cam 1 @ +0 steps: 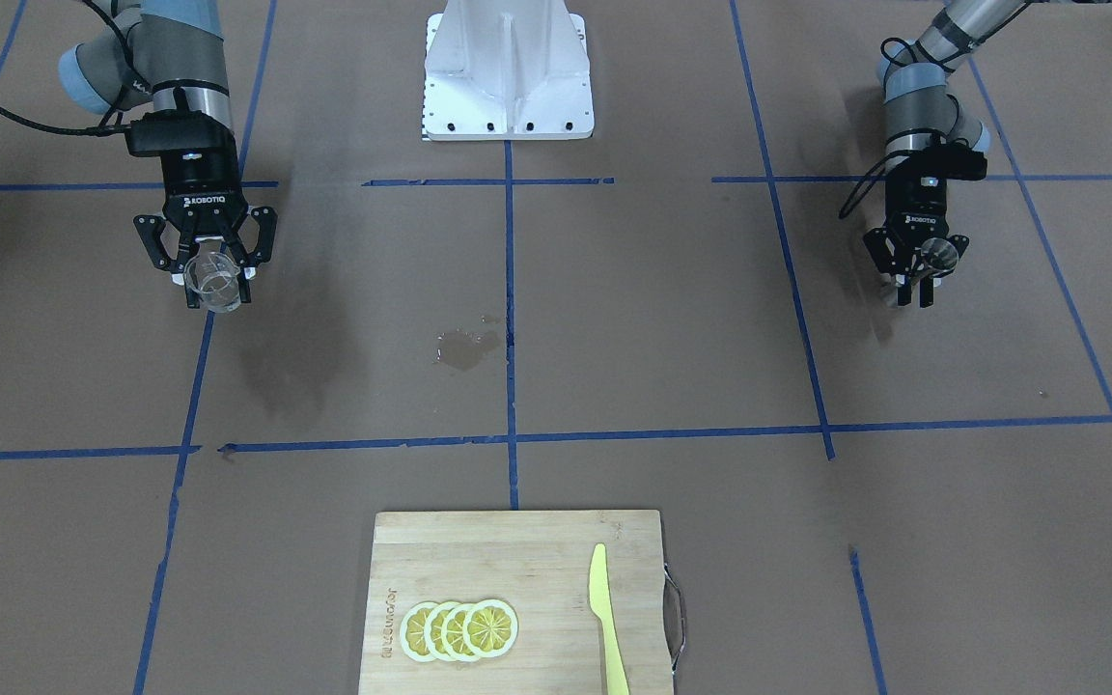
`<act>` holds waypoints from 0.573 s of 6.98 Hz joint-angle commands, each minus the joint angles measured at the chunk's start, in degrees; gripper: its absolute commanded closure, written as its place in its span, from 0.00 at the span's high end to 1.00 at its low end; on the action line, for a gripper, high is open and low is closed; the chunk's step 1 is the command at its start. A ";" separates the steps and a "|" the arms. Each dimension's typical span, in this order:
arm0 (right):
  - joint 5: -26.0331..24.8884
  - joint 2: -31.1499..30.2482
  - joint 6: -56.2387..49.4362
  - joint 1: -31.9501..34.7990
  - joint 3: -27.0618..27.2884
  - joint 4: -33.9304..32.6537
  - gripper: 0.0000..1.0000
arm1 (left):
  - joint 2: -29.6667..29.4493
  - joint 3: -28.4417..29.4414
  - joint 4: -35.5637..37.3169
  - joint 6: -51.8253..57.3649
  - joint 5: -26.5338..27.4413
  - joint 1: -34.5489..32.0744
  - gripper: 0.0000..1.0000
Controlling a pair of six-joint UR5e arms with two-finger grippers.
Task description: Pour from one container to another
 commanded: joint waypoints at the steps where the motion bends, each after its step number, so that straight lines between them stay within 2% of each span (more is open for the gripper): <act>1: 0.00 0.00 0.00 0.00 0.07 0.00 0.00 | 0.06 -0.29 -0.14 0.15 0.00 0.10 1.00; 4: -0.09 0.00 0.00 0.09 0.42 0.00 0.00 | 0.85 -1.79 -0.66 0.50 0.00 0.10 1.00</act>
